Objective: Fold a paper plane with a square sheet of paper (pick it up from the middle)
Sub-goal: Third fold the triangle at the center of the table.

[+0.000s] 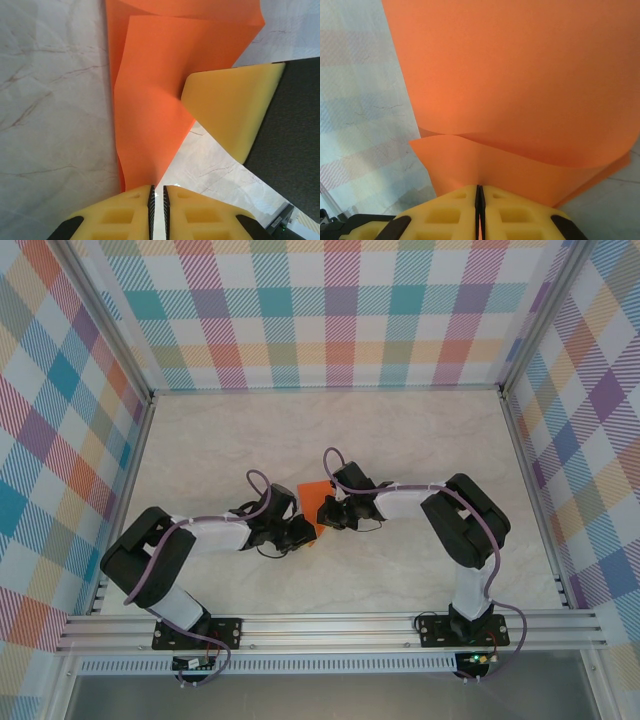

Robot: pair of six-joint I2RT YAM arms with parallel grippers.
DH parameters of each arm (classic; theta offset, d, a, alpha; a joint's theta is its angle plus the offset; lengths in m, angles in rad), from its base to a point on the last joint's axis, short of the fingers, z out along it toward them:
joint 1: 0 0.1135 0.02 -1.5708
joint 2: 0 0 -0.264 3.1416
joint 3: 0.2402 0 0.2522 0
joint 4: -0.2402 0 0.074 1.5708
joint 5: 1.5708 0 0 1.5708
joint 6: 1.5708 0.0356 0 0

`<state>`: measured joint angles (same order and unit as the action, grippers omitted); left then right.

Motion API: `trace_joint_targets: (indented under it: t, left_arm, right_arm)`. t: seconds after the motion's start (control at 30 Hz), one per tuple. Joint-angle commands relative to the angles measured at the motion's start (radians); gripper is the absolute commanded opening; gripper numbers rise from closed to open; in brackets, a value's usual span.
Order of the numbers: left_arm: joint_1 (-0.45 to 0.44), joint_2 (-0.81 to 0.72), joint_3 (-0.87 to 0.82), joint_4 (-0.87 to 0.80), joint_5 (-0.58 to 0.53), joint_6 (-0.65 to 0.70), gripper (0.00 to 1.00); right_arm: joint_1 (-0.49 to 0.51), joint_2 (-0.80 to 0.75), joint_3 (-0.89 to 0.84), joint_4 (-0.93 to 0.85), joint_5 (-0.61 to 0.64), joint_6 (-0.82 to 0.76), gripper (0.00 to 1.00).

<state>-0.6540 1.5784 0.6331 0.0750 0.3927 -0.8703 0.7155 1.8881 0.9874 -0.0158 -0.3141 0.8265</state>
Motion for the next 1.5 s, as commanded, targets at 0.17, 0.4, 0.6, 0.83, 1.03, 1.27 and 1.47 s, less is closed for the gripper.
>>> trace_joint_targets:
  t: [0.17, 0.4, 0.6, 0.83, 1.03, 1.27, 1.47]
  left_arm:
    - [-0.012, 0.028, 0.022, -0.011, 0.02, 0.005, 0.16]
    - [-0.014, 0.03, 0.025, -0.009, 0.038, 0.003, 0.17]
    - [-0.03, 0.021, 0.028, -0.049, 0.034, 0.015, 0.17]
    - [-0.056, 0.01, 0.01, -0.111, 0.004, 0.038, 0.17]
    - [-0.057, -0.01, 0.011, -0.203, -0.043, 0.068, 0.17]
    - [-0.058, -0.073, 0.055, -0.24, -0.084, 0.074, 0.17]
    - [-0.056, -0.115, 0.061, -0.172, -0.186, 0.037, 0.15]
  right_arm:
    - [0.007, 0.016, -0.012, -0.059, 0.033, 0.0, 0.11]
    - [0.007, 0.008, -0.012, -0.061, 0.033, -0.005, 0.12]
    - [0.007, 0.013, -0.012, -0.059, 0.033, 0.0, 0.12]
    - [0.007, 0.022, -0.008, -0.062, 0.033, 0.0, 0.12]
    - [0.007, 0.023, -0.008, -0.062, 0.035, 0.002, 0.12]
    - [0.007, 0.022, -0.01, -0.062, 0.035, 0.002, 0.12]
    - [0.007, 0.022, -0.008, -0.061, 0.035, 0.003, 0.12]
